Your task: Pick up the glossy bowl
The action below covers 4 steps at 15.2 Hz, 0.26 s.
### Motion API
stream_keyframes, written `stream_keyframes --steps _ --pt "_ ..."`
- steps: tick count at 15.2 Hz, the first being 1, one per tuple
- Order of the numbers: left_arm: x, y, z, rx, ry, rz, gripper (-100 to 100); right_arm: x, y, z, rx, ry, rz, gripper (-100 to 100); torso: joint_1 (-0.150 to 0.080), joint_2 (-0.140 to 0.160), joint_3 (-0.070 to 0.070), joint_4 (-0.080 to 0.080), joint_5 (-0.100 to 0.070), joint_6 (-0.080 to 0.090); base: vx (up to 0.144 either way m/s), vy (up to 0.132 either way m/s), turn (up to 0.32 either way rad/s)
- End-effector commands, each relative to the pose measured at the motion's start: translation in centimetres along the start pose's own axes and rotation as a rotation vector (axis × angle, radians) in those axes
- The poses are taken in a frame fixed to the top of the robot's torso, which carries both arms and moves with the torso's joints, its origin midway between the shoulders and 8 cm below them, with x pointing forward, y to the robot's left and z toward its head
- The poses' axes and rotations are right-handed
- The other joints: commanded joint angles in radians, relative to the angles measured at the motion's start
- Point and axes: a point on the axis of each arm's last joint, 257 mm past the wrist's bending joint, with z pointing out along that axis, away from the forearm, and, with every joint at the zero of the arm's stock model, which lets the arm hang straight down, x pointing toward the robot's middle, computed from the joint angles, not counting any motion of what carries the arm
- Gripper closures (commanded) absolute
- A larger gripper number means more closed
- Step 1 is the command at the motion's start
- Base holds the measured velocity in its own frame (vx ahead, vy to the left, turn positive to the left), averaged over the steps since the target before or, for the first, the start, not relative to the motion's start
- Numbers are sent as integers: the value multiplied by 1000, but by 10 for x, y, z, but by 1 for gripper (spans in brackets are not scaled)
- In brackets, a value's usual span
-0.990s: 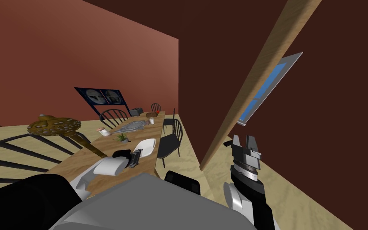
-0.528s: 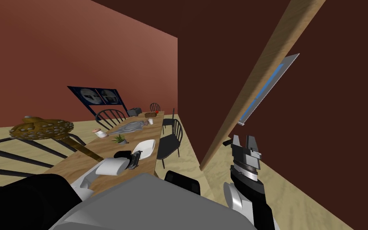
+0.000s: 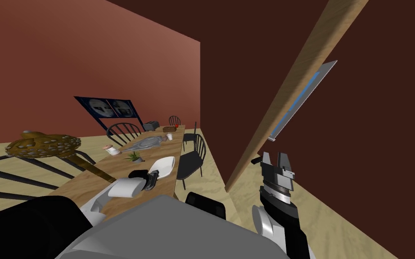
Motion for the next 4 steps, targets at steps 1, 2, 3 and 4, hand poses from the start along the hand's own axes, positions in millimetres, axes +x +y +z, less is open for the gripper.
stream_keyframes --steps 1,2,3,4 --pt "0 -2 -7 -1 1 1 100 0 0 0 0 0 0 0 0 0 0 0 0 0 -10 -5 51" --pt "1 -2 -11 -2 2 3 100 0 0 0 0 0 0 0 -1 1 1 0 0 0 -12 -6 45" --pt "2 -3 -15 -3 3 4 100 0 0 0 0 0 0 0 -1 1 1 1 -1 0 -11 -6 33" --pt "1 -1 -11 -3 2 3 100 0 0 0 0 0 0 0 -2 2 1 1 -1 0 -6 -3 15"
